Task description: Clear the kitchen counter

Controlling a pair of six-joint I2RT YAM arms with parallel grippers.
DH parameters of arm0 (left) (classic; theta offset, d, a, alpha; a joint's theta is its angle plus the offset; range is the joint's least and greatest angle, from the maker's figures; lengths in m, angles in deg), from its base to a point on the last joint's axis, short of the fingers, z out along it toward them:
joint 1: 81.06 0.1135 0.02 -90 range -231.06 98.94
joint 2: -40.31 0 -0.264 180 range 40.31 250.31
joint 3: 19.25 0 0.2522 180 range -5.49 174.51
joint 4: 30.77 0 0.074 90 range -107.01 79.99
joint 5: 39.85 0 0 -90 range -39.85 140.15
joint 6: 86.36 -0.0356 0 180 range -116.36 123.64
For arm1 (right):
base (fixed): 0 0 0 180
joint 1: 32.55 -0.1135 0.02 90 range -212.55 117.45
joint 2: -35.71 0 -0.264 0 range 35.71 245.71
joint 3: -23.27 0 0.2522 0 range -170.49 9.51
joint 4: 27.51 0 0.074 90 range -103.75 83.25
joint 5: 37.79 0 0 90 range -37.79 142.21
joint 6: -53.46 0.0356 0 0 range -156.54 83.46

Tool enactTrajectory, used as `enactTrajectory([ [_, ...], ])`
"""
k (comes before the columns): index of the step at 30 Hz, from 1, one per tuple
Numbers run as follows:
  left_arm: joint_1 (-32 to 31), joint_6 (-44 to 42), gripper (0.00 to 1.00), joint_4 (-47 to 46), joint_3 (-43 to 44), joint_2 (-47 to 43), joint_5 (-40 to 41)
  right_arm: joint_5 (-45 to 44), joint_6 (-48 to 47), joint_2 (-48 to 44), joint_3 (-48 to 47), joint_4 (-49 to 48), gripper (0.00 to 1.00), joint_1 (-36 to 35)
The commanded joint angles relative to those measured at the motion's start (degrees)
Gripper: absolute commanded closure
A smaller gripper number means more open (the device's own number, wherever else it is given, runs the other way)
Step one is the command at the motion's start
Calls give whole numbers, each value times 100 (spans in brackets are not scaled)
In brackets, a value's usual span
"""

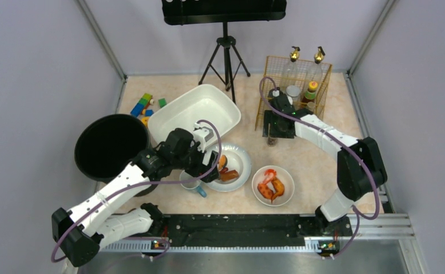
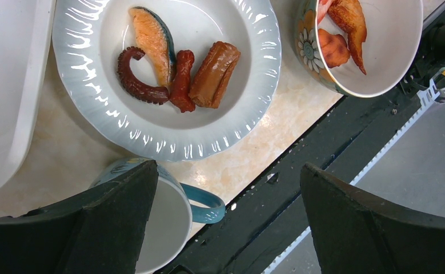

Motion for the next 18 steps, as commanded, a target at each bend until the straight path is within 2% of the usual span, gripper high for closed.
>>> enactTrajectory([
  [1, 1, -36, 1, -88, 2, -66, 49, -269, -10, 123, -413, -138, 32, -113],
  [4, -2, -36, 1, -82, -1, -68, 45, -325, -66, 183, -506, -91, 39, -147],
  [7, 0, -36, 1, -94, -2, -68, 40, -399, -126, 285, -593, -4, 51, -167],
  [10, 1, -36, 1, -92, -2, -62, 40, -438, -170, 337, -666, 82, 70, -196],
  [14, 1, -36, 1, -90, 1, -61, 36, -619, -212, 281, -776, 298, 100, -280],
  [18, 1, -36, 1, -91, 1, -51, 29, -787, -263, 21, -976, 602, 100, -374],
])
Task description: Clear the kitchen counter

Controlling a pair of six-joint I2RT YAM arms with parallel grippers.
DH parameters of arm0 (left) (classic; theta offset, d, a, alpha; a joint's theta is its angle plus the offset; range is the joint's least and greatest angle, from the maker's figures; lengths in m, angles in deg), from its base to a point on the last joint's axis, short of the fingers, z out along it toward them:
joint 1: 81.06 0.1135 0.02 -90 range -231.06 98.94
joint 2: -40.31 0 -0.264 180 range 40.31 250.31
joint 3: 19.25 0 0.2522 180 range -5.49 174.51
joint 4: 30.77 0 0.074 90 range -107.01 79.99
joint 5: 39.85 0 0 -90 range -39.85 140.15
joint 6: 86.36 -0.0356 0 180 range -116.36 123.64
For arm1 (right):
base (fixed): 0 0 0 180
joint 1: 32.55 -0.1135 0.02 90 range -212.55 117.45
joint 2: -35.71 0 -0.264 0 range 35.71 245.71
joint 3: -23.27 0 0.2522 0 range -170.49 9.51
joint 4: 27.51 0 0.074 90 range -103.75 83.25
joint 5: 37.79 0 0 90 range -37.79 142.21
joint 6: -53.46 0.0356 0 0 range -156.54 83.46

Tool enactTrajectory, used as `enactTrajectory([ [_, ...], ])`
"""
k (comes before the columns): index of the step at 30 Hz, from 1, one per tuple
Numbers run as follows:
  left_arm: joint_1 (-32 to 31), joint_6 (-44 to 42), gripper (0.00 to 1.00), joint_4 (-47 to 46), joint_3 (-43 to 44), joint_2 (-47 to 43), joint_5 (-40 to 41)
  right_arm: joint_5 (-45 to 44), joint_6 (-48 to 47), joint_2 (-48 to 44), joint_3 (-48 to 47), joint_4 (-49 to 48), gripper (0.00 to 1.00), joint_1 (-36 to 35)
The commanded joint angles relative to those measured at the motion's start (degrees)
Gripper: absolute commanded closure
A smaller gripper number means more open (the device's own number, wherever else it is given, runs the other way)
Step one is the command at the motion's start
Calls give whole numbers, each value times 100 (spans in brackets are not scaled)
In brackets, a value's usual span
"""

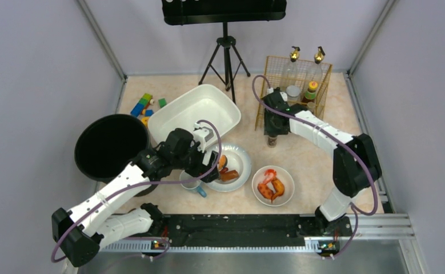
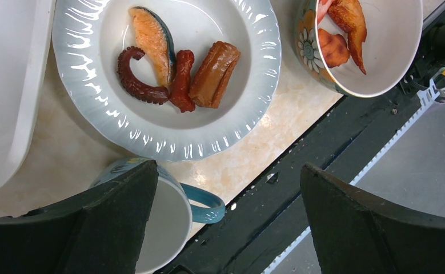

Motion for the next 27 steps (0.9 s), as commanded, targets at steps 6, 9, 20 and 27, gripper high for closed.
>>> enactTrajectory([
  [6, 1, -38, 1, -90, -1, -49, 16, -244, -299, -812, -932, 836, 100, -181],
  [9, 1, -36, 1, -91, 1, -43, 12, -318, -410, -1081, -1302, 1156, 100, -178],
  [20, 1, -36, 1, -94, 0, -66, 16, -422, -605, -1207, -1974, 1500, 100, 277],
  [27, 1, -36, 1, -91, -10, -76, 10, -44, -542, -1022, -1822, 944, 100, 848],
])
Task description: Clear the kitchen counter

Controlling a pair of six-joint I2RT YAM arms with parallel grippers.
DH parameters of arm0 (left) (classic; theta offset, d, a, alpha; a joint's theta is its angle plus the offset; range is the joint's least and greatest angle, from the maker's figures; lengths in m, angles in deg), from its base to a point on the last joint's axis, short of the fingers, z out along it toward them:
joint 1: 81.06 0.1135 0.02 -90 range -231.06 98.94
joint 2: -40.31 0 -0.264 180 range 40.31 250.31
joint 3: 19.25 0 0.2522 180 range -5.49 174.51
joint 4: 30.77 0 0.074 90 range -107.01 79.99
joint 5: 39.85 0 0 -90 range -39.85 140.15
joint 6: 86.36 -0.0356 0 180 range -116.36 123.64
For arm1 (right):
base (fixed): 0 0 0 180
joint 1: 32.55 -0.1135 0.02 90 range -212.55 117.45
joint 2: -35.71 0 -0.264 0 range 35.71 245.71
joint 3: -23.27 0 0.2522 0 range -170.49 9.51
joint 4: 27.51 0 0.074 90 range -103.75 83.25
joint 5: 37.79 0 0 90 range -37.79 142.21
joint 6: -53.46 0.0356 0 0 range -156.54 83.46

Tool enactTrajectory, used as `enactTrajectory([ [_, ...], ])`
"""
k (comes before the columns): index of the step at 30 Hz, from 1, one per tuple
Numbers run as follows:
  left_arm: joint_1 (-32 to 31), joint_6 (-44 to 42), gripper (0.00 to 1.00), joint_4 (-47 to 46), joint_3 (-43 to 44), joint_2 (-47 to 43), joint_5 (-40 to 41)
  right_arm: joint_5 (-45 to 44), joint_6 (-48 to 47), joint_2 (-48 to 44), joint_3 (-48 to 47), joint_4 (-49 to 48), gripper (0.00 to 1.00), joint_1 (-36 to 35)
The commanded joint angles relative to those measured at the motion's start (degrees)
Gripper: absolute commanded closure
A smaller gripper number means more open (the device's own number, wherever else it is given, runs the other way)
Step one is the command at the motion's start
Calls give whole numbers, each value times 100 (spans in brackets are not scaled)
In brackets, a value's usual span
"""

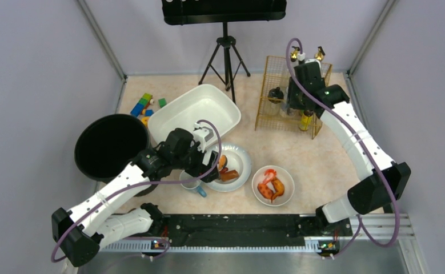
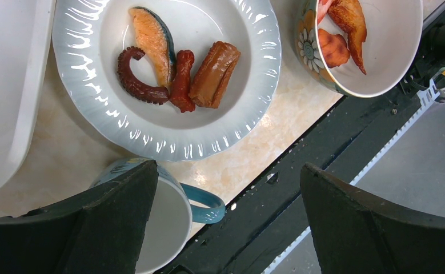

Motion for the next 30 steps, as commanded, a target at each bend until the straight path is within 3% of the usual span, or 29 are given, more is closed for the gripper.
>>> enactTrajectory([
  [1, 1, -36, 1, -90, -10, -74, 11, 225, 22, 211, -86, -482, 100, 267],
  [30, 1, -36, 1, -90, -1, -25, 20, 890, 209, 1855, 469, -1395, 100, 461],
])
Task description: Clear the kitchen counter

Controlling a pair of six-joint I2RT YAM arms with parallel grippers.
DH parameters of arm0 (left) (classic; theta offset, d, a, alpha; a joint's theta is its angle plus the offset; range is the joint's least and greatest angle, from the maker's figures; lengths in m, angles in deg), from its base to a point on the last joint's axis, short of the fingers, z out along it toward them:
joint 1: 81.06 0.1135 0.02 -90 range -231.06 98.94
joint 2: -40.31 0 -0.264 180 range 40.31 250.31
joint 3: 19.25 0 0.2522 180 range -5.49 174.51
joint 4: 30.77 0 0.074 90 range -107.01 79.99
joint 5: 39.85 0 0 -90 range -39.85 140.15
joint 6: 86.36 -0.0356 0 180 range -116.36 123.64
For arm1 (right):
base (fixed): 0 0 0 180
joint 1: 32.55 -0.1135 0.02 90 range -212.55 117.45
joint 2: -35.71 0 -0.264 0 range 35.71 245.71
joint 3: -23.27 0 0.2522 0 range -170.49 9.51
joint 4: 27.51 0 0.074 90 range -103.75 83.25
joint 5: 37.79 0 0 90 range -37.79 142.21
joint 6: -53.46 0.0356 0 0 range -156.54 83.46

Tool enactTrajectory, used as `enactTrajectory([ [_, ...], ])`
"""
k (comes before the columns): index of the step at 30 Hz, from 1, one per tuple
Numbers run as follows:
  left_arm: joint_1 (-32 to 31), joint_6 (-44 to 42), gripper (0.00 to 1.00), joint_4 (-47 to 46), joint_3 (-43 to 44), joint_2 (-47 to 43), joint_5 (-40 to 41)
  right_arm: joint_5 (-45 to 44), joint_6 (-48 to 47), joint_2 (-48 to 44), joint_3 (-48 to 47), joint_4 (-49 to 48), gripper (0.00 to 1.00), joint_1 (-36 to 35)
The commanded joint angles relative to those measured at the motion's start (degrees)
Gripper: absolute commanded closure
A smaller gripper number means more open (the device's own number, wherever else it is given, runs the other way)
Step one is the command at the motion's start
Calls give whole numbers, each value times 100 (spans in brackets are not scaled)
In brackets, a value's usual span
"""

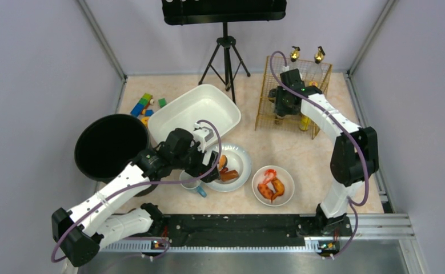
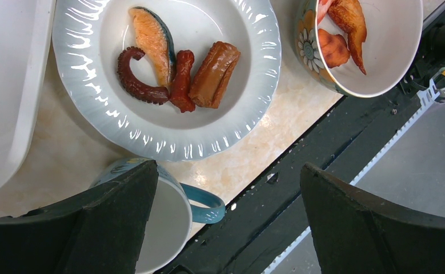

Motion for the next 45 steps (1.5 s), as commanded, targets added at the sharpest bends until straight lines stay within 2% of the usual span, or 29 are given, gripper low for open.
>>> enactTrajectory([
  [1, 1, -32, 1, -95, -5, -27, 20, 107, 58, 153, 84, -231, 97, 31],
  [3, 1, -36, 1, -90, -10, -21, 25, 93, 58, 190, 96, -228, 87, 27],
  [6, 1, -36, 1, -90, -1, -5, 33, 91, 57, 192, 92, -228, 60, 30],
  [8, 1, -36, 1, -90, -2, 11, 23, 72, 46, 165, 90, -224, 47, 33],
  [14, 1, -36, 1, -90, 1, 69, 29, 55, 38, 16, 38, -133, 34, 30],
  [23, 0, -57, 1, -81, 7, 125, -6, 62, 34, -887, -83, 106, 31, -88],
  [30, 1, -27, 1, -59, 99, 266, -78, -92, -105, -1725, -144, 436, 28, -656],
  [38, -3, 231, 1, 106, 499, 382, 306, 630, -6, -2547, 736, 253, 29, -1150],
  [45, 1, 465, 2, 430, 1235, 433, 691, 1456, 59, -3098, 1869, -359, 29, -1408],
])
